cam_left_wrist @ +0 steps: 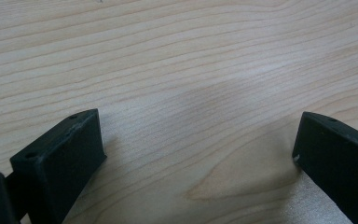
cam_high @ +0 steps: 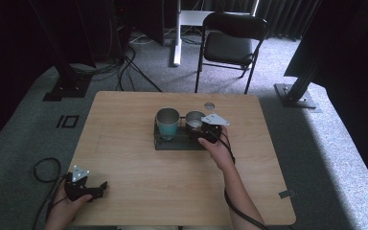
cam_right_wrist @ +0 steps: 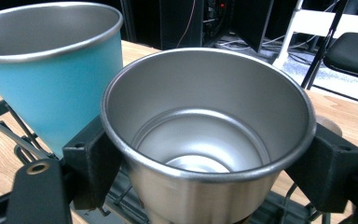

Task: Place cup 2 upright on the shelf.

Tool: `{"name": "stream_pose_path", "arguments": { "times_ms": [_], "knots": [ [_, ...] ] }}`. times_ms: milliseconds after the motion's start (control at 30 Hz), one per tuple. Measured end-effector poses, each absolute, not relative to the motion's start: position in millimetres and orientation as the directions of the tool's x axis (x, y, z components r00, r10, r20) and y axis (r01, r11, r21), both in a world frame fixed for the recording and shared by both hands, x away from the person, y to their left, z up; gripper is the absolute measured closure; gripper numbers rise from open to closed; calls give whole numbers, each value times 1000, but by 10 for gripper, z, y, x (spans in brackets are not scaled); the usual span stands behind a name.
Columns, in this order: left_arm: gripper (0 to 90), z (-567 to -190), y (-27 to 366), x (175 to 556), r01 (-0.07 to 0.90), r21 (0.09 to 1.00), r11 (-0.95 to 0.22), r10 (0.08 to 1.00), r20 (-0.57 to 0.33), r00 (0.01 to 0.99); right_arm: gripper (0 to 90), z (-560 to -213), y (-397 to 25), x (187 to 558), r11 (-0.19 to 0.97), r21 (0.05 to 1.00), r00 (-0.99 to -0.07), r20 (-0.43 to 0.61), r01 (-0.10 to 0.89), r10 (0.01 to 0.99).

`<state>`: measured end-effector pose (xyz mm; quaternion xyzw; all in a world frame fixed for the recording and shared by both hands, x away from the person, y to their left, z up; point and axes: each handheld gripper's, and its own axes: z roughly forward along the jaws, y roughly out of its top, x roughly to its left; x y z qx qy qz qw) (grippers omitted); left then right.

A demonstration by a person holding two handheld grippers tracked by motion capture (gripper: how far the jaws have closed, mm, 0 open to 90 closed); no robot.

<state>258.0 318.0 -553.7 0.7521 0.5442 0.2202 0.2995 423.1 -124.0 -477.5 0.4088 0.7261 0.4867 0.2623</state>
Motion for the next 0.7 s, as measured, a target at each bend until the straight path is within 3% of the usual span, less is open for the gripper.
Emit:
{"name": "stream_pose_path", "arguments": {
  "times_ms": [700],
  "knots": [
    [23,-5537,3180,2579,687,690,-228,951,5,311,181,-4817,-1167,4256,253,898,-541,-21,359,841]
  ]
}}
